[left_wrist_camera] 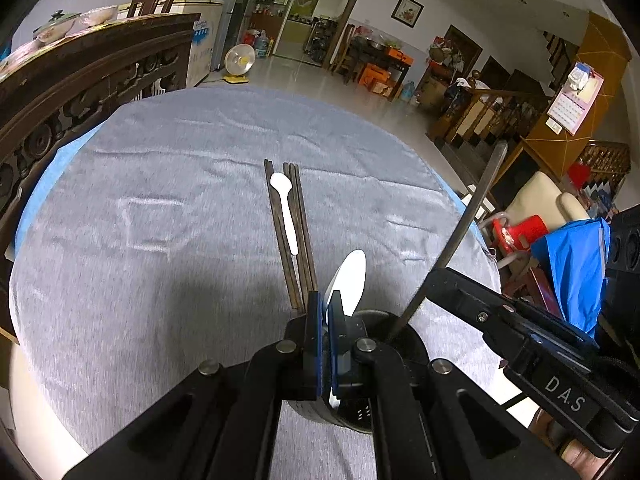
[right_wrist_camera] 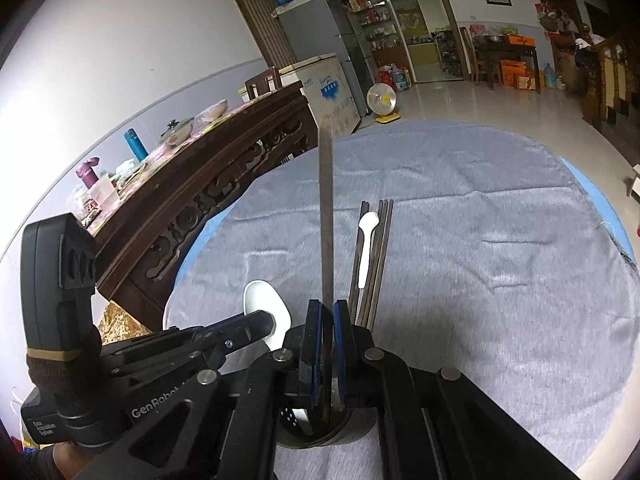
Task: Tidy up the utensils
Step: 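Lower the spoon and chopstick into the black holder while opening both tools, then move the left tool to the second white spoon and grasp it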
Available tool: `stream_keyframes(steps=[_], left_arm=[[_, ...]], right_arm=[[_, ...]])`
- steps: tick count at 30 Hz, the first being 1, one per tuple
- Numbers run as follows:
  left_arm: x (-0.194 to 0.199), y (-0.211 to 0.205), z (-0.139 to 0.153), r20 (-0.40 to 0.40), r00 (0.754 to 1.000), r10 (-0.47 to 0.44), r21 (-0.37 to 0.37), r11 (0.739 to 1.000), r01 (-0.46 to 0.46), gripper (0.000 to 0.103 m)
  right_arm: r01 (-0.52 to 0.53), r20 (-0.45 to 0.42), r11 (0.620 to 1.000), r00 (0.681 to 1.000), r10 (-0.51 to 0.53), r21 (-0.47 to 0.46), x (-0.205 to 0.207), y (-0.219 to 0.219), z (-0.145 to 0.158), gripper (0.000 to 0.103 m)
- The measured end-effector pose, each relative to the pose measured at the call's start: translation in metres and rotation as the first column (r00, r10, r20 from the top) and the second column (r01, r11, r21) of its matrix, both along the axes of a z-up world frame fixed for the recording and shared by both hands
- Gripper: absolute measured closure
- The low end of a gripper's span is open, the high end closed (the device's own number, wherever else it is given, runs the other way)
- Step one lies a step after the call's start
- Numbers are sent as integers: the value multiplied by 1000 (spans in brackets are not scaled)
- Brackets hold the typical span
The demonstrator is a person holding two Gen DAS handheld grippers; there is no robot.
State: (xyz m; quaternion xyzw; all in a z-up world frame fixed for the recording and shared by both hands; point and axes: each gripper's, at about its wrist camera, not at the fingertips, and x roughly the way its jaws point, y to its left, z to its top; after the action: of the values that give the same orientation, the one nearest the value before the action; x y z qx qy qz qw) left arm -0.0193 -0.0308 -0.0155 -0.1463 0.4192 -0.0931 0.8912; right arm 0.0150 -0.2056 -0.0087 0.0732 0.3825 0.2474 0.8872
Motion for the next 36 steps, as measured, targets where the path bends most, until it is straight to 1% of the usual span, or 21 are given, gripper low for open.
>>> stream_keyframes(steps=[5,6,7,8,9,10,11,12,14,16,17,18,21,23,26,28,30,32,36], left_arm=[[-3,4,0,-20,1000,4,-15,1000,-5,99],[-4,7,1,-27,1000,6,-22,1000,-7,97],[-6,9,3,-31,999,9,-33,999,-10,89],[-6,11,5,-33,999,11,-40,999,-13,83],[-8,14,8,-33,999,19,-50,999,-20,68],[-10,19,13,-26,999,30,-64,997,-31,60],[-12,24,19,-9,999,40,-79,996,-41,59],[-13,28,25,3,999,47,-89,995,-46,58],[-14,35,34,19,998,58,-111,992,-56,56],[-14,48,45,41,995,87,-137,987,-80,50],[-13,53,49,47,994,103,-144,985,-95,48],[-10,60,52,50,991,122,-151,982,-113,45],[3,73,51,26,987,157,-139,979,-152,45],[17,83,41,-20,984,179,-132,975,-180,45],[33,89,21,-93,977,194,-119,972,-204,45],[43,93,2,-146,968,205,-105,969,-221,45],[46,95,-11,-174,962,209,-98,969,-228,45],[50,95,-26,-204,955,217,-77,969,-236,45],[50,92,-42,-237,946,219,-43,971,-235,45]], right_arm=[[-4,-19,1000,1000,4,-5,-2,-1,0,95],[-4,-22,1000,1000,4,-4,-3,-2,0,94],[-5,-22,1000,1000,5,-2,-4,-3,2,94],[-5,-19,1000,1000,5,1,-5,-4,4,91],[-4,-17,1000,1000,4,4,-6,-6,7,85],[-1,-17,1000,1000,1,12,-7,-9,10,81],[2,-15,1000,1000,-2,20,-8,-12,13,75],[5,-13,999,1000,-5,32,-8,-16,17,72],[13,-7,998,1000,-13,61,-9,-24,25,69],[26,-5,996,1000,-26,88,-7,-34,31,62],[41,-6,994,999,-40,101,-6,-42,34,50],[59,-6,992,998,-58,111,-4,-49,35,44],[109,-17,988,994,-108,112,4,-67,34,44],[140,-46,983,990,-136,116,11,-79,26,44],[173,-114,979,980,-160,106,24,-90,7,44],[188,-155,978,973,-173,88,31,-94,-7,44],[201,-200,977,962,-184,67,38,-97,-26,44],[211,-225,976,955,-195,51,41,-100,-41,44],[227,-242,974,946,-216,15,44,-100,-60,44]])
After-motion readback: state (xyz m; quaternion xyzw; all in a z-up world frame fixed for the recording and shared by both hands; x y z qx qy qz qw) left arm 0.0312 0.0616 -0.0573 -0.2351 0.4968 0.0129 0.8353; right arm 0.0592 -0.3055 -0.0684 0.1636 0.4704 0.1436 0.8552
